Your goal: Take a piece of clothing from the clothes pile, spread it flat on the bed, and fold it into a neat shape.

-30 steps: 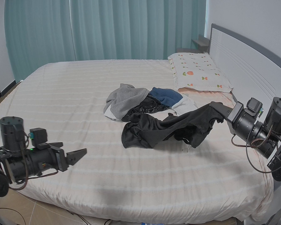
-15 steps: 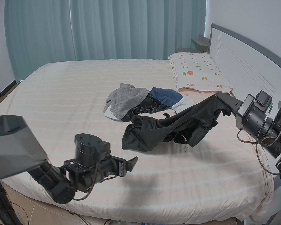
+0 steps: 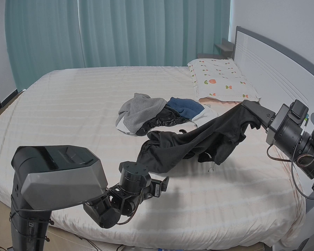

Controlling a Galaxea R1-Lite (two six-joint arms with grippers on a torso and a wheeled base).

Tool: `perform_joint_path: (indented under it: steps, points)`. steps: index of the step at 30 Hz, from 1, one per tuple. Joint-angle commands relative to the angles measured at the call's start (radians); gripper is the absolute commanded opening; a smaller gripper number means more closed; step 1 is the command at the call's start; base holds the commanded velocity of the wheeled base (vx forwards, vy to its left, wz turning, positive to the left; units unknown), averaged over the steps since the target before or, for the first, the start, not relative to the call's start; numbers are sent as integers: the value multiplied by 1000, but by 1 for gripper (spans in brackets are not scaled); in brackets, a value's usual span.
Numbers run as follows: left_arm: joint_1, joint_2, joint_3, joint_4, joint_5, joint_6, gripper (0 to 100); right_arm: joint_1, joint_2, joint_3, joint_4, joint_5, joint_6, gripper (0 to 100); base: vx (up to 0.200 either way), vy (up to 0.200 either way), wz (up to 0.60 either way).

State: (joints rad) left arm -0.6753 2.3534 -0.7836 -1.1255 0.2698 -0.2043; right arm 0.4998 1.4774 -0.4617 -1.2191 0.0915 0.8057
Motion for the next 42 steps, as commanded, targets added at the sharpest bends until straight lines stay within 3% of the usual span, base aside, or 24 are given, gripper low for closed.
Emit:
perform_joint_path:
  steps: [1,7,23,24,28,32,34,38,42]
  points:
    - [0,75,-45,-3,2,0,100,16,-6,5,0,-1,1,0,0,0,0]
    - [5,138,-151,-3,8,-1,100,17,-6,5,0,-1,1,0,0,0,0]
    - [46,317,-398,-25,111,-12,100,9,-6,5,0,4,1,0,0,0,0]
    - [53,317,-396,-39,111,-14,0,9,-6,6,0,5,1,0,0,0,0]
    - [57,307,-378,-49,112,-38,0,8,1,6,0,8,3,0,0,0,0]
    - [59,158,-217,-37,112,-224,0,5,15,8,-2,8,4,0,0,0,0]
    - [59,76,-158,-36,112,-264,0,5,26,11,-2,7,4,0,0,0,0]
    - [99,-125,-89,-11,112,-265,0,-20,41,11,-2,10,4,0,0,0,0]
    - [115,-338,-51,153,112,-291,0,-37,50,12,-2,11,6,0,0,0,0]
